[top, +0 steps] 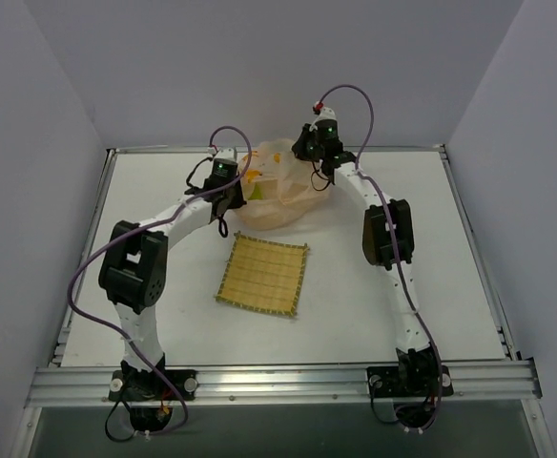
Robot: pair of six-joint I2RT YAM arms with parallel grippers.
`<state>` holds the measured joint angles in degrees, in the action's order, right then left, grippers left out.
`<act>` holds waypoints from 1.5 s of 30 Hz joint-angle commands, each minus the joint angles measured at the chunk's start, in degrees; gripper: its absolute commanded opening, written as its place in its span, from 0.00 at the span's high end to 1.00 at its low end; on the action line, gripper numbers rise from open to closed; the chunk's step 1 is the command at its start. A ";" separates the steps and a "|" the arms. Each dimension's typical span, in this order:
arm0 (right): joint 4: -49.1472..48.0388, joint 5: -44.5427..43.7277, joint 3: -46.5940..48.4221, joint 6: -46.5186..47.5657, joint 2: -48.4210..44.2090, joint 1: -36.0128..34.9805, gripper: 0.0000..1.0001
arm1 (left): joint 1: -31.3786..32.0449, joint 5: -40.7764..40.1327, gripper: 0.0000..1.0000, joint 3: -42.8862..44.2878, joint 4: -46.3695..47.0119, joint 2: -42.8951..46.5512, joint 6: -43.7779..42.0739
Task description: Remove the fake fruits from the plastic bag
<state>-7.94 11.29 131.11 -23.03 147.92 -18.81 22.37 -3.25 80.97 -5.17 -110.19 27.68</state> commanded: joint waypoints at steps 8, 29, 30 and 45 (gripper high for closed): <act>-31.49 17.70 -25.71 -4.04 -25.82 -0.79 1.00 | 3.90 -6.05 0.98 -8.80 12.63 16.58 -5.00; -24.42 14.21 -31.53 -6.00 -22.57 6.06 0.23 | 10.24 -14.95 0.98 -19.27 18.44 14.48 -5.71; -19.87 12.81 -30.05 -4.85 -23.45 6.24 0.18 | 10.24 -14.95 0.98 -18.92 18.44 14.04 -5.54; -6.03 -2.68 -57.52 9.49 -63.52 -10.09 0.61 | 9.89 -13.81 0.98 -9.96 15.28 7.01 -4.30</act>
<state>-15.81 9.41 80.36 -16.64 86.06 -22.28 32.36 -16.84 67.18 10.48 -103.72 22.55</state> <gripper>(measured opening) 0.467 0.028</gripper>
